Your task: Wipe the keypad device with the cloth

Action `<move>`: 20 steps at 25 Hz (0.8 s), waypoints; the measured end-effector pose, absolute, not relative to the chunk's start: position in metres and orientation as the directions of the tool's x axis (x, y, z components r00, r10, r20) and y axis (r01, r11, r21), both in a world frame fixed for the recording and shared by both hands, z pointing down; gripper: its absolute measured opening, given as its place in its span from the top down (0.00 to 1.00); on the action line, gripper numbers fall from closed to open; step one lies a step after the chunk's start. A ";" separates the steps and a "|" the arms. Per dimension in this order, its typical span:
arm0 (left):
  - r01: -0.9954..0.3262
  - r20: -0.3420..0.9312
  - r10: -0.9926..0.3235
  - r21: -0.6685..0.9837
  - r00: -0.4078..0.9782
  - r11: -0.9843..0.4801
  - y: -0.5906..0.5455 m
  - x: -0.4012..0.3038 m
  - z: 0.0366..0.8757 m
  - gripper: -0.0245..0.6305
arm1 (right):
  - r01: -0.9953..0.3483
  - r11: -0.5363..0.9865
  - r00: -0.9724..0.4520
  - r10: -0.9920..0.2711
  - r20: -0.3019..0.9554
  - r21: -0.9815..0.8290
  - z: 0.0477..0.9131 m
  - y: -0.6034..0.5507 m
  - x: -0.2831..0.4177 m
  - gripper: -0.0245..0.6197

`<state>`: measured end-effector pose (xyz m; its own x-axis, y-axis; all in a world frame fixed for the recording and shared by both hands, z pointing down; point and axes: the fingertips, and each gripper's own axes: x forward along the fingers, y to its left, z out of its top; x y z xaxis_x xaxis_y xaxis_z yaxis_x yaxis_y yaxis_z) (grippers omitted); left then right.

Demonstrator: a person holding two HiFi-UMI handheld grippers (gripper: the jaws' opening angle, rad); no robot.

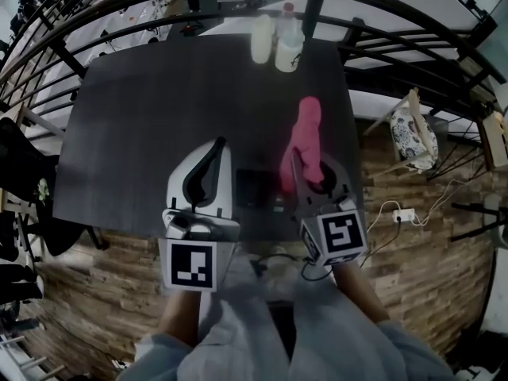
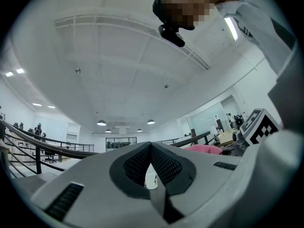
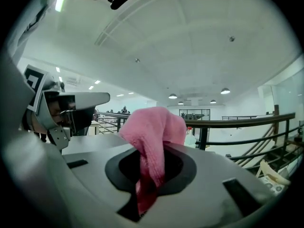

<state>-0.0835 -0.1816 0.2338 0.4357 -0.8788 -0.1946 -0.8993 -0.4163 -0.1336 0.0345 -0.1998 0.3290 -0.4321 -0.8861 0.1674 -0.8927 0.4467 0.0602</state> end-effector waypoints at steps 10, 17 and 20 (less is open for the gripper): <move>-0.903 -0.205 -0.880 -0.129 0.429 -0.410 -0.182 -0.085 0.230 0.96 | -0.897 0.441 -0.434 -0.894 0.113 0.041 0.314 -0.201 0.033 0.90; -0.902 -0.204 -0.879 -0.130 0.431 -0.411 -0.179 -0.082 0.229 0.96 | -0.899 0.437 -0.431 -0.896 0.111 0.037 0.313 -0.198 0.037 0.90; -0.901 -0.202 -0.879 -0.132 0.432 -0.413 -0.180 -0.082 0.230 0.96 | -0.901 0.433 -0.427 -0.896 0.117 0.030 0.315 -0.199 0.038 0.90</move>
